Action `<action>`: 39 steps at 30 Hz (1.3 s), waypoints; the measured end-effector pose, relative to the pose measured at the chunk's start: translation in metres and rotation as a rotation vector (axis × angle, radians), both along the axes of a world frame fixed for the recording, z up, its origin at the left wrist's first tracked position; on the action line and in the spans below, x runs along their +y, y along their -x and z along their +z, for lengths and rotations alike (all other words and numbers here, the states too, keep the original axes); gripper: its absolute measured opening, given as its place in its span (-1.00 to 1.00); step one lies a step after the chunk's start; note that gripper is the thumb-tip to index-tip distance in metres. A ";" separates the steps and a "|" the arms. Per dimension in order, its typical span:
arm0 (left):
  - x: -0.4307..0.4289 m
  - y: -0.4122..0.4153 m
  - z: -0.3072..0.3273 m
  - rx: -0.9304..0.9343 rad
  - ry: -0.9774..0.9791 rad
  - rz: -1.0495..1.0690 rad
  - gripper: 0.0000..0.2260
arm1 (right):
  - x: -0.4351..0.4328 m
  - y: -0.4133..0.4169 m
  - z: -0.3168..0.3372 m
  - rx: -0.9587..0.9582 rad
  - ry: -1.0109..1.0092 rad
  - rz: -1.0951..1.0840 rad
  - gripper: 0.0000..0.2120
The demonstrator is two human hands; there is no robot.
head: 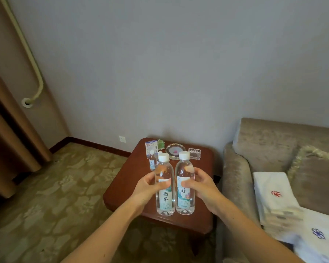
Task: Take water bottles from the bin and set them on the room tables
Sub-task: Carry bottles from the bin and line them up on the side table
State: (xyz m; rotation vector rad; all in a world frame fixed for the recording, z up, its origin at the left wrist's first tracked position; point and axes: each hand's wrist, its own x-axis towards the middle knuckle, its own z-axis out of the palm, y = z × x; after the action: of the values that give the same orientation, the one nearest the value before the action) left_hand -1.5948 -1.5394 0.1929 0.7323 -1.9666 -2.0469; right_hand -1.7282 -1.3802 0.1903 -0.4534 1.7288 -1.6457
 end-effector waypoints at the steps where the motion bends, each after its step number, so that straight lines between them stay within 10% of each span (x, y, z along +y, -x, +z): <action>1: -0.017 0.014 -0.001 -0.009 0.010 -0.021 -0.66 | -0.014 0.012 -0.002 0.005 0.000 -0.009 -0.59; 22: -0.226 0.181 -0.194 -0.170 0.043 -0.056 -0.46 | -0.211 0.183 -0.185 -0.043 -0.151 0.042 -0.52; 39: -0.267 0.233 -0.381 0.150 0.501 -0.222 -0.47 | -0.231 0.199 -0.375 0.333 0.025 -0.119 -0.54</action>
State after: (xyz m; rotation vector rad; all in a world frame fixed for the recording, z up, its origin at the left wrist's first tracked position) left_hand -1.8280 -1.8068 -0.1882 0.2549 -2.4086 -1.5399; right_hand -1.9272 -1.6110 -0.1850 -0.6793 2.0107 -1.7534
